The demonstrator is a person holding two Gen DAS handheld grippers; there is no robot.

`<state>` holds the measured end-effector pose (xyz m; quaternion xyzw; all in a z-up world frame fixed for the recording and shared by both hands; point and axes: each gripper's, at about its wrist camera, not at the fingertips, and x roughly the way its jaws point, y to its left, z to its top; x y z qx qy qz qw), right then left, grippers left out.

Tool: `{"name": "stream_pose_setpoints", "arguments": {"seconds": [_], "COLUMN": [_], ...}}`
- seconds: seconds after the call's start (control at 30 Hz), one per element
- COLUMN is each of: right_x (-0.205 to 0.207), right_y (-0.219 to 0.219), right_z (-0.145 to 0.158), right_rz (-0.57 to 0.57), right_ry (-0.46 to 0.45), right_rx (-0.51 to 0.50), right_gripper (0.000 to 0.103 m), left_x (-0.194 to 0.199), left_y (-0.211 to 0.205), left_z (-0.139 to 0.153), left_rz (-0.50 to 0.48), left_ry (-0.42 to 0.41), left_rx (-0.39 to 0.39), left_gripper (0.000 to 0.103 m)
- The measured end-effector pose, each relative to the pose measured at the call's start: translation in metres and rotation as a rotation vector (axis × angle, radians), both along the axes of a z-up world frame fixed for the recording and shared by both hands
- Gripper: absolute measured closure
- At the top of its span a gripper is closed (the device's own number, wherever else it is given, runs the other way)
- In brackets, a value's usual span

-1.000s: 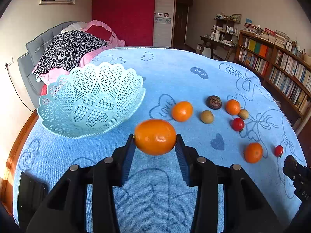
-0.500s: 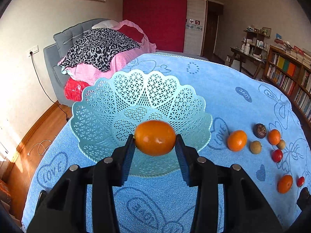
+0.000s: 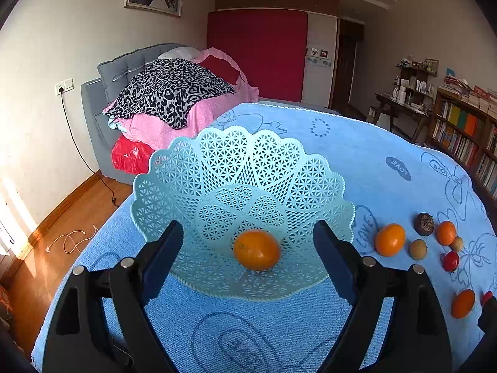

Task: Organize fruits
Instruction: 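Lower the orange into the teal basket and open the left tool, then carry the brown fruit into the teal basket and open the right tool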

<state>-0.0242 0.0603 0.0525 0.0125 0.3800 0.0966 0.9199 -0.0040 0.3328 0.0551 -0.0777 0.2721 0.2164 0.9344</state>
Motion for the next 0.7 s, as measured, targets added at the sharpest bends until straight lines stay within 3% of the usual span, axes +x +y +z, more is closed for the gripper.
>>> {"name": "stream_pose_setpoints", "arguments": {"seconds": [0.2,0.57,0.7], "right_x": [0.011,0.045,0.062], "right_y": [0.025,0.118,0.153], "right_z": [0.010,0.047,0.053], "right_rz": [0.061,0.252,0.311], "right_ry": [-0.007,-0.096,-0.091], "right_rx": [0.000,-0.001,0.017], "right_gripper": [0.062,0.062,0.062], "left_x": [-0.006,-0.033,-0.035], "left_y": [0.004,0.017,0.022], "left_z": [-0.003,-0.002,-0.005], "left_rz": [0.044,0.161,0.193], "left_ry": [-0.022,-0.082,-0.079], "left_rx": [-0.008,-0.011,-0.029], "left_gripper": [0.008,0.007,0.007]}}
